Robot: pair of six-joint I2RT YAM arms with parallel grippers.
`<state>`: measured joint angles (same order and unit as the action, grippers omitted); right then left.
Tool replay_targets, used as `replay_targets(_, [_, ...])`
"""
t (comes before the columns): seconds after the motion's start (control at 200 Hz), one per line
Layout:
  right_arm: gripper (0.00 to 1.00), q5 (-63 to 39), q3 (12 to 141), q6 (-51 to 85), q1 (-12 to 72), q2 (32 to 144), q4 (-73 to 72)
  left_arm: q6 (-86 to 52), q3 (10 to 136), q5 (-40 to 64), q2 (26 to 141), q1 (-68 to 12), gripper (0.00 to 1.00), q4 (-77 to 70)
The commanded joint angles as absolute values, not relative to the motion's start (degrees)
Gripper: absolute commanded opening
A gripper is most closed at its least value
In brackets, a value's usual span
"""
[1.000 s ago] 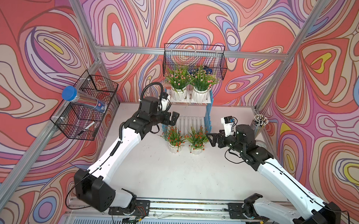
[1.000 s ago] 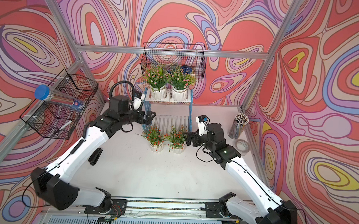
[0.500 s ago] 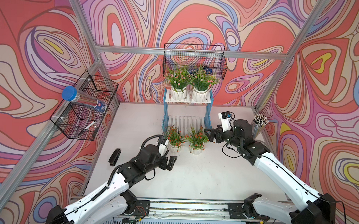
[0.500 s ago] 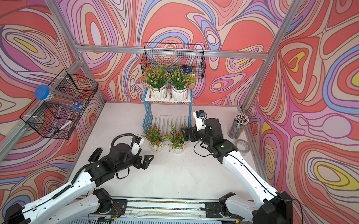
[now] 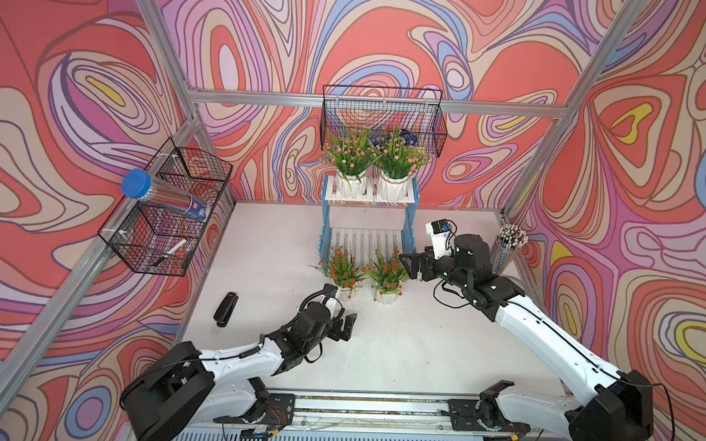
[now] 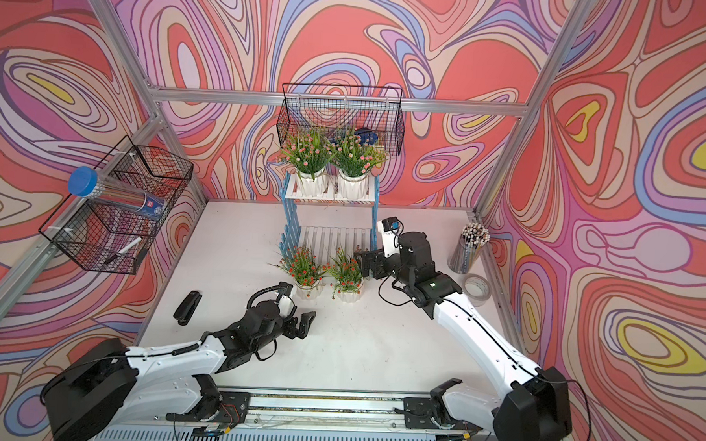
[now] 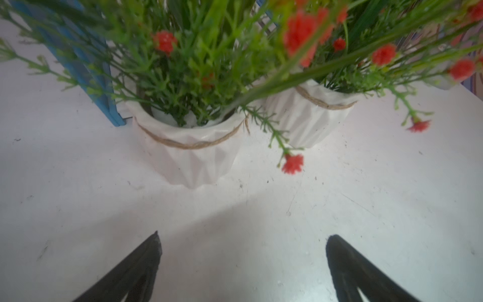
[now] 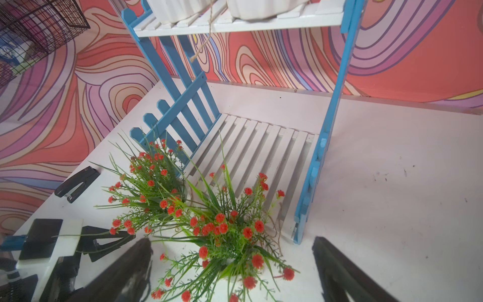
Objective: Place the baby's breath potted plants on the rack by color
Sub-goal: Pick up the baby's breath potted plant from the center of the board.
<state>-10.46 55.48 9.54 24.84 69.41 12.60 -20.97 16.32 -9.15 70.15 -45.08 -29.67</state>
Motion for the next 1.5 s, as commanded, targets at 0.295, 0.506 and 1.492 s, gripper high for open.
replay_targets(0.295, [0.98,-10.1,57.57,9.65,24.98,70.83,12.89,-16.39,18.28,-12.72,86.12,-43.3,1.0,-53.86])
replay_targets(0.506, [0.98,-9.76,56.79,9.93,24.98,70.47,12.92,-15.64,18.38,-11.48,91.67,-40.74,1.0,-61.68])
replay_targets(1.492, [0.98,-9.45,56.75,9.5,24.98,72.24,13.64,-6.55,32.24,-4.05,106.07,-35.22,1.0,-62.33])
